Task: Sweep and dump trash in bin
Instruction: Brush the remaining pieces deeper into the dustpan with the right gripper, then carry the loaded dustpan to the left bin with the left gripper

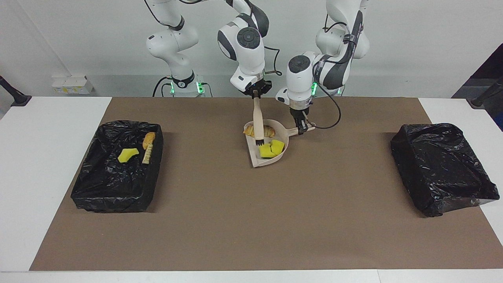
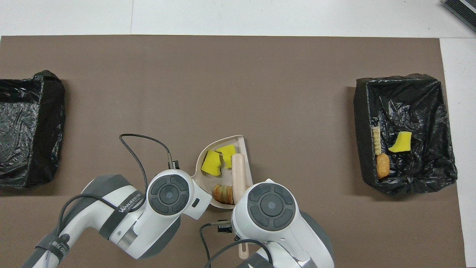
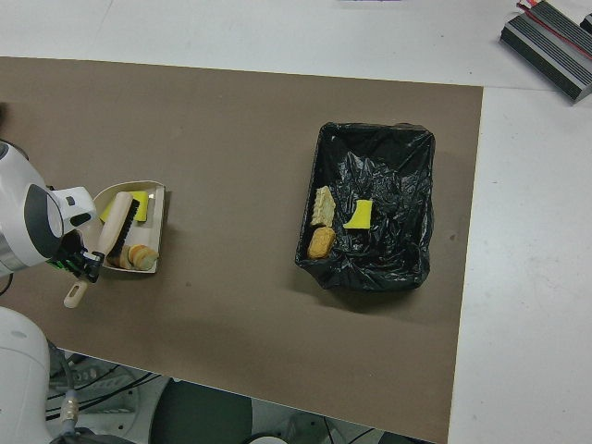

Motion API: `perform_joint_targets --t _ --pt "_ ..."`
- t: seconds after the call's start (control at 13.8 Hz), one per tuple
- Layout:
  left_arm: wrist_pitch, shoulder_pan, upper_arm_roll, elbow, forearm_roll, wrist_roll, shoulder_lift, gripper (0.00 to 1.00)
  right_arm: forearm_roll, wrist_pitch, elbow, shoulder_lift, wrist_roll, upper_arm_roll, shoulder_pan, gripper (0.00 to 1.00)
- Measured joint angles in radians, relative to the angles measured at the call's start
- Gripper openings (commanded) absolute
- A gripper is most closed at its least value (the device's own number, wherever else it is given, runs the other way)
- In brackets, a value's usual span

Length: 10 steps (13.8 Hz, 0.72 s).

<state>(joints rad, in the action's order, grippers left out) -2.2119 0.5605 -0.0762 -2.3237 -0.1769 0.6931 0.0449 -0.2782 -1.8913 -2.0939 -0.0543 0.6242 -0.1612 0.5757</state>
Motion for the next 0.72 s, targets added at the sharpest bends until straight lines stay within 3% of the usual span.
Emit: perform_joint_targets --t 0.36,0.72 --pt "-0.021 -0.047 0.001 0.008 0.0 0.057 -0.009 0.0 0.096 0.046 0.041 0.001 -0.001 0.001 -0.05 0.0" --pt "0.034 -0.187 0.008 0.076 0.011 0.245 -0.009 0.0 0.149 0.031 0.044 0.015 -0.035 0.001 -0.087 0.0"
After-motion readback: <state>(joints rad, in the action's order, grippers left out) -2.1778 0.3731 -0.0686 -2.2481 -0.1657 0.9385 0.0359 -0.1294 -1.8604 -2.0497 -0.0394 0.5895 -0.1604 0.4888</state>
